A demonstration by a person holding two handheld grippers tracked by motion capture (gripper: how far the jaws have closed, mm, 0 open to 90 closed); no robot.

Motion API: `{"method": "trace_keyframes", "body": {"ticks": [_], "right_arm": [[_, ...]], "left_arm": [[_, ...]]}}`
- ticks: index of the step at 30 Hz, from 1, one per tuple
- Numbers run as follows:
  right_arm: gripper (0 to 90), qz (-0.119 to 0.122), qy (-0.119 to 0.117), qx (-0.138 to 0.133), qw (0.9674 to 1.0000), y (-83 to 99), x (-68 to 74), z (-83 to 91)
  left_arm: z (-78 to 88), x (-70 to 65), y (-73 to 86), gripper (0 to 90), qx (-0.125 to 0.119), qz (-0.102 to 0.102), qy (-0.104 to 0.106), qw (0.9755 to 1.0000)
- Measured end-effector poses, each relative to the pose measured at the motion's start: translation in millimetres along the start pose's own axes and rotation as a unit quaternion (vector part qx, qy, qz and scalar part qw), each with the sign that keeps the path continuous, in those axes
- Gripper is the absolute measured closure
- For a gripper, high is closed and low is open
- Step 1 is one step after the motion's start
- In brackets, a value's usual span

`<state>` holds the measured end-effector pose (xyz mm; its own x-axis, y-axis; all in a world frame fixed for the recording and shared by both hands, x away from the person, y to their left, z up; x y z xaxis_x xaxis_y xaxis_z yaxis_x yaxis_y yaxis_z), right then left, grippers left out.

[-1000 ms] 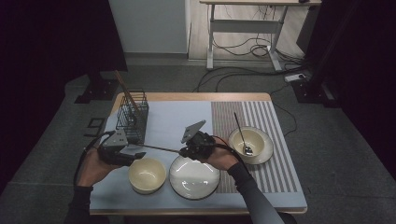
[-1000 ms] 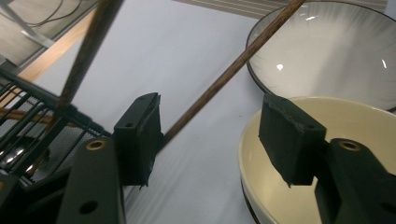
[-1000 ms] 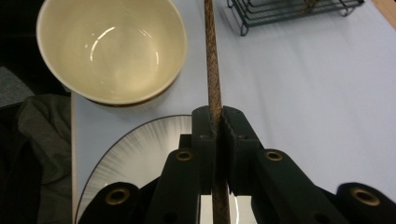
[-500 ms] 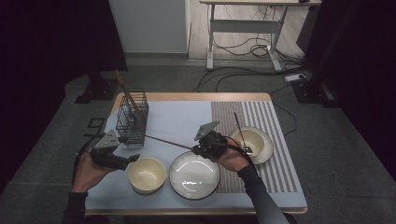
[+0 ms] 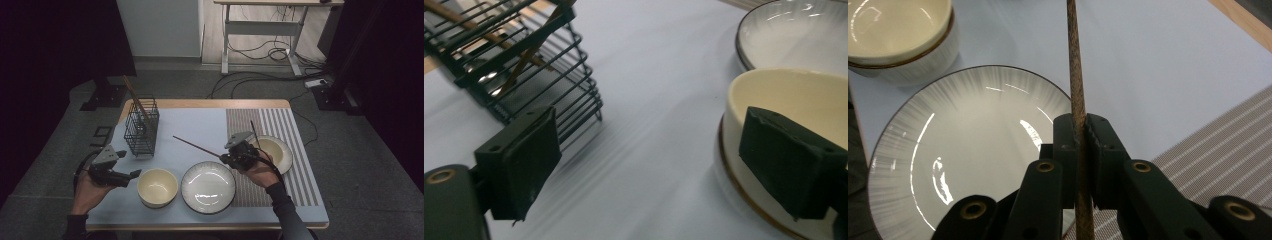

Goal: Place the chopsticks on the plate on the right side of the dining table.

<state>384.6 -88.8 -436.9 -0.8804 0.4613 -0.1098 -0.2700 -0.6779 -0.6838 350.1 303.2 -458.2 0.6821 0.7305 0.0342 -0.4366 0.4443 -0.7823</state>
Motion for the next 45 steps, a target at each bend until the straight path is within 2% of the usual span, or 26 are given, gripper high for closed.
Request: {"method": "trace_keyframes", "body": {"ticks": [9, 20, 29, 34, 40, 45], "right_arm": [[83.7, -0.037, 0.034, -0.005, 0.9987, 21.6, -13.8, 11.7], [83.7, -0.067, 0.065, -0.008, 0.9956, 43.0, -25.4, 21.2], [83.7, -0.086, 0.089, -0.007, 0.9924, 55.8, -35.6, 28.5], [83.6, -0.092, 0.093, -0.003, 0.9914, 61.3, -38.7, 31.0], [83.7, -0.104, 0.108, 0.001, 0.9887, 68.3, -42.1, 33.9], [83.6, -0.119, 0.121, -0.005, 0.9855, 72.7, -46.1, 40.7]], "left_arm": [[2.1, 10.1, 22.5, 0.0, 0.000, 0.024, -0.028, 0.9993], [-10.8, 9.3, 51.6, 0.0, 0.016, 0.044, -0.023, 0.9986], [-27.9, 2.7, 68.0, 0.0, 0.042, 0.047, -0.018, 0.9978], [-37.1, -0.6, 78.0, 0.0, 0.074, 0.039, -0.021, 0.9963], [-41.6, -1.2, 87.0, 0.0, 0.090, 0.048, -0.019, 0.9946], [-42.8, -0.8, 90.6, 0.0, 0.094, 0.059, -0.018, 0.9936]]}}
Point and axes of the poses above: each handheld gripper's, and its own axes: z roughly backward along the jaws, y roughly out of its underside, x roughly to its left, the point moved 4 cm from there along -z, roughly forward along the jaws, and after that the axes turned 4 degrees about z, right-handed, at the moved point
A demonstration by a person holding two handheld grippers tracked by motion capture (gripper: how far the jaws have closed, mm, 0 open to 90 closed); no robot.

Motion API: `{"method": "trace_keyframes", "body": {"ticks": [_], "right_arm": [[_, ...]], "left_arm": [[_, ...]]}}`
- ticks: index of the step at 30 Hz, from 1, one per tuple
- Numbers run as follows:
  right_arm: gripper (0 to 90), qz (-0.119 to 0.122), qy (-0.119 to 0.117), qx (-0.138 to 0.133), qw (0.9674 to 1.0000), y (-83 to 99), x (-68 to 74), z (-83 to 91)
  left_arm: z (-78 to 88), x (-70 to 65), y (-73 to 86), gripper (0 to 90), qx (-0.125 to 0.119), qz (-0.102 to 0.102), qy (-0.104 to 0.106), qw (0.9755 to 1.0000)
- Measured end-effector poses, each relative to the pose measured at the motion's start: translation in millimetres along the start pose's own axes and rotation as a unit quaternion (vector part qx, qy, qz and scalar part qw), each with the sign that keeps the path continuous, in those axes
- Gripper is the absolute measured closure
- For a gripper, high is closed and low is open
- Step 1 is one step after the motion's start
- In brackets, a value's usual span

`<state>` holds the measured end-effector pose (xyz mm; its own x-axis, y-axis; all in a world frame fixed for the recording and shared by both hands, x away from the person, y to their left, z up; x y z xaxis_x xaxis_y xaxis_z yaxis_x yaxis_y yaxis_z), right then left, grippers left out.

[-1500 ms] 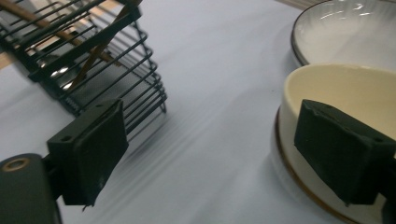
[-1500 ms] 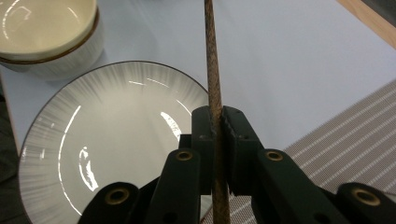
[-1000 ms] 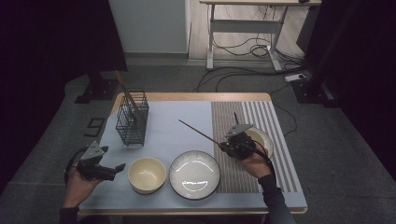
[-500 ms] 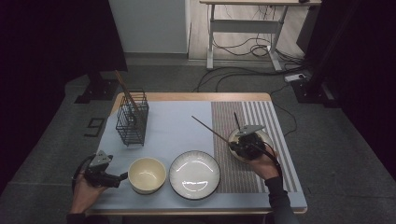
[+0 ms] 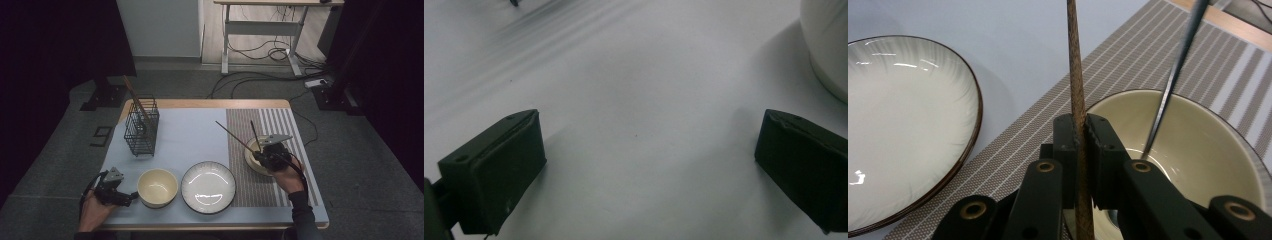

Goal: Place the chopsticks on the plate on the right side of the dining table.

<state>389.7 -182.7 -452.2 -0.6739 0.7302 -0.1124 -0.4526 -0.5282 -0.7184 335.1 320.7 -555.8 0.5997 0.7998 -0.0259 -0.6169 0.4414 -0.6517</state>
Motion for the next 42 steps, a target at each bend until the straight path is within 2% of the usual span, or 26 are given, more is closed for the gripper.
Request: {"method": "trace_keyframes", "body": {"ticks": [4, 14, 23, 42], "right_arm": [[83.6, -0.012, 0.009, -0.005, 0.9999, 2.3, -5.0, 4.7], [83.6, -0.035, 0.031, -0.013, 0.9988, 8.9, -18.6, 16.2], [83.6, -0.062, 0.058, -0.017, 0.9962, 19.1, -35.1, 26.1], [83.6, -0.091, 0.100, -0.006, 0.9908, 44.7, -62.4, 37.9]], "left_arm": [[-0.7, 0.9, 0.3, 0.0, 0.002, 0.007, 0.004, 1.0000], [-0.9, 1.2, 0.6, 0.0, 0.003, 0.009, 0.006, 0.9999], [-1.0, 1.3, 0.6, 0.0, 0.003, 0.009, 0.006, 0.9999], [-1.0, 1.3, 0.6, 0.0, 0.003, 0.009, 0.006, 0.9999]]}}
Point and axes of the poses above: each handheld gripper's, and its own axes: z roughly backward along the jaws, y roughly out of its underside, x roughly to its left, the point moved 4 cm from there along -z, roughly forward along the jaws, and after that the axes turned 4 degrees about z, right-handed, at the moved point
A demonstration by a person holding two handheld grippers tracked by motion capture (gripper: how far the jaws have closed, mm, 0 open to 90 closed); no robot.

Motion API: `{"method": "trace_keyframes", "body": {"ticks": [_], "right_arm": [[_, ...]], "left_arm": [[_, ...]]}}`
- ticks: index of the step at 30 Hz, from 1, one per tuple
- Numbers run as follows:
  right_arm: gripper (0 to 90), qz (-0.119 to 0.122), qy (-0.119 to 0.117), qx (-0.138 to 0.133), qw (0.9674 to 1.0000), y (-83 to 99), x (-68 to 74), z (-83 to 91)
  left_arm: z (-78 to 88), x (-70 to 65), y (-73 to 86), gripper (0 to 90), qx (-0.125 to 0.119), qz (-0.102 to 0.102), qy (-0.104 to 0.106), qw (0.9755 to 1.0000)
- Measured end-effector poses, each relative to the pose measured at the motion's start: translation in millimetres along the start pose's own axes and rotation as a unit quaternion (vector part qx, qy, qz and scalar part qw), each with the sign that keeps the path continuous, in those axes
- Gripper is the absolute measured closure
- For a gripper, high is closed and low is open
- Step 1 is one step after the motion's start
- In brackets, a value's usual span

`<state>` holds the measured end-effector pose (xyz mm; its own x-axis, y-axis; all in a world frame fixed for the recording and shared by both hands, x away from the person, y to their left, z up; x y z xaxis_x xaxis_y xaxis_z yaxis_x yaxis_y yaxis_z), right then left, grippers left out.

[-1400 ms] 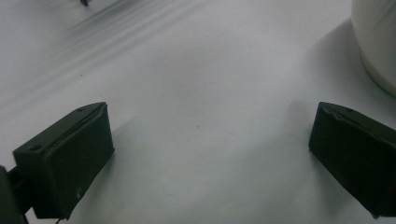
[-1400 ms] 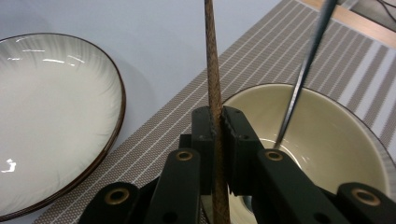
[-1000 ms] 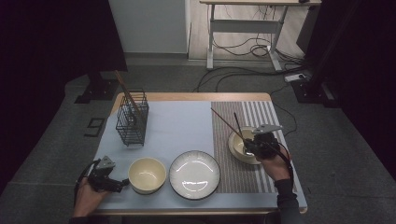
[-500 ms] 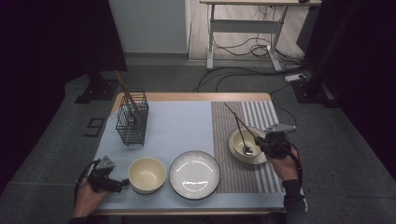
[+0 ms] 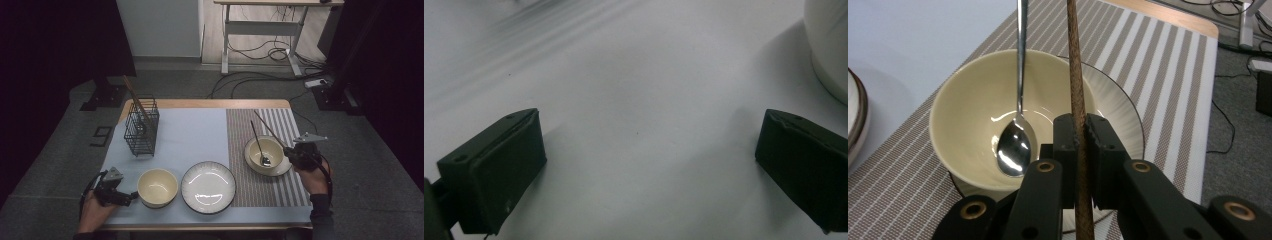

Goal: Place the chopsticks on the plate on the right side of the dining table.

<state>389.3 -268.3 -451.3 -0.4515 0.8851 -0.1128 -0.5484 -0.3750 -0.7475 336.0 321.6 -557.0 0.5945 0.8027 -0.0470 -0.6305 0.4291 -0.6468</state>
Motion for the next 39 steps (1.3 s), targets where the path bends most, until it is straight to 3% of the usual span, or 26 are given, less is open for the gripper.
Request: {"method": "trace_keyframes", "body": {"ticks": [21, 39], "right_arm": [[83.6, -0.019, 0.013, 0.034, 0.9991, 24.0, -18.9, -15.5], [83.5, -0.019, -0.012, 0.066, 0.9976, 39.8, -20.5, -32.0]], "left_arm": [[0.0, 0.1, 0.0, 0.0, 0.000, 0.000, 0.000, 1.0000], [0.0, 0.1, 0.1, 0.0, 0.000, 0.000, 0.000, 1.0000]]}}
Point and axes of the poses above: each handheld gripper's, and its own axes: z roughly backward along the jaws, y roughly out of its underside, x roughly to its left, the point moved 4 cm from there along -z, roughly forward along the jaws, and after that the axes turned 4 degrees about z, right-handed, at the moved point
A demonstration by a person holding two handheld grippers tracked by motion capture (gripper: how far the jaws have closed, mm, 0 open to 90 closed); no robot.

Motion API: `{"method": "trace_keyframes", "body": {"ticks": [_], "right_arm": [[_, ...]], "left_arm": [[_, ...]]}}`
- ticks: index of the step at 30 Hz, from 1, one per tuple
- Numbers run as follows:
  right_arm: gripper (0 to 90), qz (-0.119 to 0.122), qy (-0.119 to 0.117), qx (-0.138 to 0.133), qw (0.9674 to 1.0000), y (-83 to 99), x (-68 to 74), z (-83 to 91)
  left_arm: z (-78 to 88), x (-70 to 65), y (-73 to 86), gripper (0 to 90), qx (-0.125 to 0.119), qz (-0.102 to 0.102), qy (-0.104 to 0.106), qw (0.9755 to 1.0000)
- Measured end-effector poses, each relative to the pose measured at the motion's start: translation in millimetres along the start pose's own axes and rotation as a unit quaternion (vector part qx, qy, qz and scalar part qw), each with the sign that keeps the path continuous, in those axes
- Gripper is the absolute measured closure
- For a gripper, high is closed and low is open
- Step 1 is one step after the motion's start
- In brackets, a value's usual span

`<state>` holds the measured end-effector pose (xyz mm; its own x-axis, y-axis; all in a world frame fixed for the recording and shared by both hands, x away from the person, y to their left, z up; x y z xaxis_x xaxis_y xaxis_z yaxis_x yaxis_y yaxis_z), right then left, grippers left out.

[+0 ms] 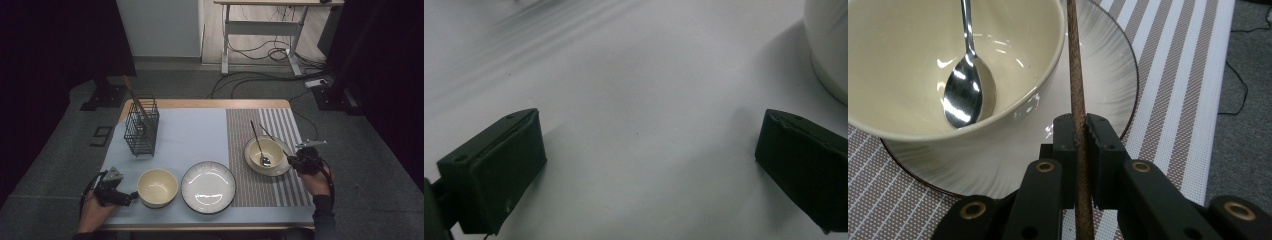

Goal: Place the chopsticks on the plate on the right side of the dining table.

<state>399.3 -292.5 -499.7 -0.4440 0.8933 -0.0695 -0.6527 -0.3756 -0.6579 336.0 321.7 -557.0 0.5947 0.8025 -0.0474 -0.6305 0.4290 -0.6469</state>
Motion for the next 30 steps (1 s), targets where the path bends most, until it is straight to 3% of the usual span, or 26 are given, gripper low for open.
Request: {"method": "trace_keyframes", "body": {"ticks": [20, 30], "right_arm": [[81.4, 0.015, -0.020, 0.029, 0.9993, 8.0, 2.8, -12.1], [77.6, 0.013, -0.018, 0.024, 0.9995, 7.6, 2.8, -9.8]], "left_arm": [[0.0, 0.0, 0.0, 0.0, 0.000, 0.000, 0.000, 1.0000], [0.0, 0.0, 0.0, 0.0, 0.000, 0.000, 0.000, 1.0000]]}}
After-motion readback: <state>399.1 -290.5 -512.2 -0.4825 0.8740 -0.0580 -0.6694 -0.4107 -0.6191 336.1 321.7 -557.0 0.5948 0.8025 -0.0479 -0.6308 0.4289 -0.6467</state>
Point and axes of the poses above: each handheld gripper's, and its own axes: z roughly backward along the jaws, y roughly out of its underside, x roughly to its left, the point moved 4 cm from there along -z, roughly forward along the jaws, and after that the axes turned 4 degrees about z, right-handed, at the moved point
